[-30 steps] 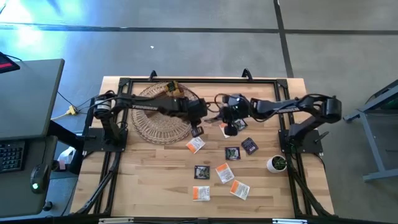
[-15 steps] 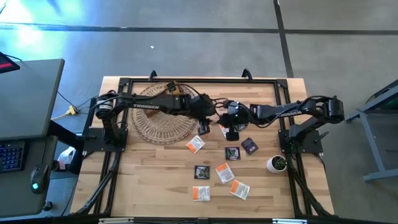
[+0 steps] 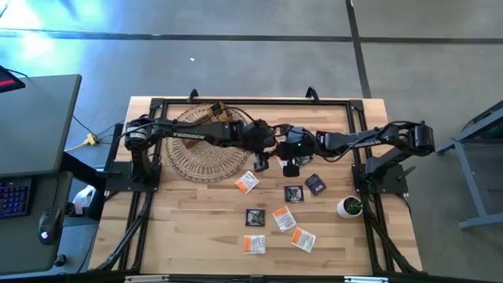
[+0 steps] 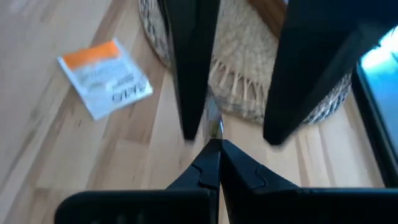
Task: Pick & Place Tea
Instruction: Put the purple tea bag into the middle section of the wooden organizer
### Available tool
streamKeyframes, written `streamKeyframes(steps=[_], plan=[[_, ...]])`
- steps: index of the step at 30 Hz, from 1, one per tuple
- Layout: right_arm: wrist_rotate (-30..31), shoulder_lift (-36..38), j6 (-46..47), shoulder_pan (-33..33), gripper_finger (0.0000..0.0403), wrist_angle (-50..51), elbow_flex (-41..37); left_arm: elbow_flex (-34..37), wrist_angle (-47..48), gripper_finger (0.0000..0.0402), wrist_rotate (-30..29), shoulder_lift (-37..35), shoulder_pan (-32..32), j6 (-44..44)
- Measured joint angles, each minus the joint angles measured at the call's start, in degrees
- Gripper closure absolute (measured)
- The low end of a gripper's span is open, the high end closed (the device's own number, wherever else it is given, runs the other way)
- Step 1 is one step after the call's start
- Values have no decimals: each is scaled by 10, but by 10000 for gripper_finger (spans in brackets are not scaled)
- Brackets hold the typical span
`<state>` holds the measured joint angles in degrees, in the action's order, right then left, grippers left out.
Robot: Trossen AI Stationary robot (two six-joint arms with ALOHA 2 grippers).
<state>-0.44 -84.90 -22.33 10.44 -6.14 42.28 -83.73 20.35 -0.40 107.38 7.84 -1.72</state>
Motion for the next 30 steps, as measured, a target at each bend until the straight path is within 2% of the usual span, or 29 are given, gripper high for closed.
streamKeyframes(steps=[6, 15, 21, 26, 30], plan=[[-6, 0, 2, 0, 402, 0, 0, 1, 8, 236, -19, 13, 0, 3], [-8, 0, 8, 0, 401, -5, 0, 0, 9, 341, -3, 12, 0, 4], [-9, 0, 6, 0, 401, 3, 0, 0, 20, 394, -10, 12, 0, 5], [-10, 0, 7, 0, 378, 6, 0, 0, 25, 401, -35, 12, 0, 8], [-13, 0, 8, 0, 338, 7, 0, 0, 26, 401, -40, 12, 0, 8]])
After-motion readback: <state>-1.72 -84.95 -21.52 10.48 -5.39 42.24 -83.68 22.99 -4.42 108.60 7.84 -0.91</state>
